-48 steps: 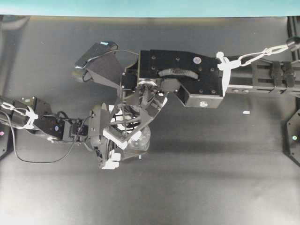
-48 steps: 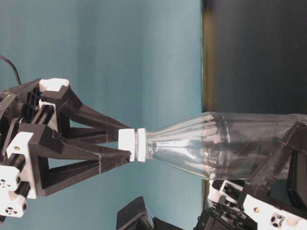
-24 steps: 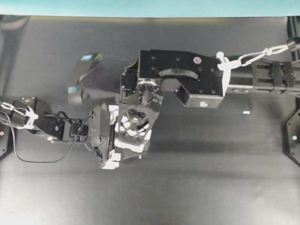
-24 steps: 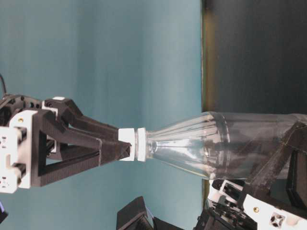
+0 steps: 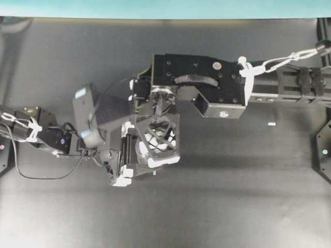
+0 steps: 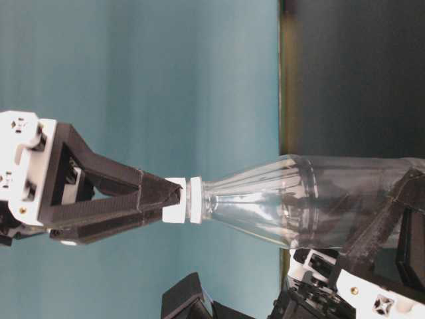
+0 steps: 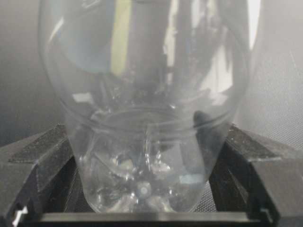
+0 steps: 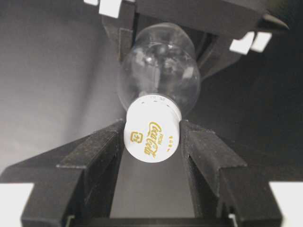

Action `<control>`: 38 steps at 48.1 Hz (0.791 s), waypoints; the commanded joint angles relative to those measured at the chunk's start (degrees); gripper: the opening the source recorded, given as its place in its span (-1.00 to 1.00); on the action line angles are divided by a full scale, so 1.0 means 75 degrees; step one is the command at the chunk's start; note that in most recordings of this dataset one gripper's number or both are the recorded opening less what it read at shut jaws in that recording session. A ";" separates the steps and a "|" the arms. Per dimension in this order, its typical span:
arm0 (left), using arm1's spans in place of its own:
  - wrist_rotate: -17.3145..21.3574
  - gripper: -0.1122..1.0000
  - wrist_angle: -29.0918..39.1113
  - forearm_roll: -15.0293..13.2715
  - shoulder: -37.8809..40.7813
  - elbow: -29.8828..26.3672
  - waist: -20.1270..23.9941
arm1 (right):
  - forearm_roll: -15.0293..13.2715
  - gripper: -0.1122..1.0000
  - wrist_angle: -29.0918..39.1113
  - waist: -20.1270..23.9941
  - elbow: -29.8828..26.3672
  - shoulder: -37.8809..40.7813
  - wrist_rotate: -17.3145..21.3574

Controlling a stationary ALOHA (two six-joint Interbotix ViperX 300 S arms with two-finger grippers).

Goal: Open the bottle cap by holding the bottle with the left arm and twisting the cap with the right arm.

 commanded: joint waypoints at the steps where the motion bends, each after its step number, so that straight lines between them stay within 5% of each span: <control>1: -0.0012 0.69 0.0012 0.0023 -0.0035 -0.0023 -0.0035 | -0.0012 -0.12 -0.0129 -0.0012 -0.0035 -0.0023 -0.0621; 19: -0.0023 0.69 0.0012 0.0023 -0.0117 -0.0059 -0.0117 | -0.0012 -0.12 -0.0434 -0.0094 -0.0082 -0.0082 -0.3328; 38: 0.0012 0.69 0.0012 0.0023 -0.0176 -0.0059 -0.0117 | 0.0023 -0.12 0.0035 0.0035 -0.0270 -0.0152 -0.5566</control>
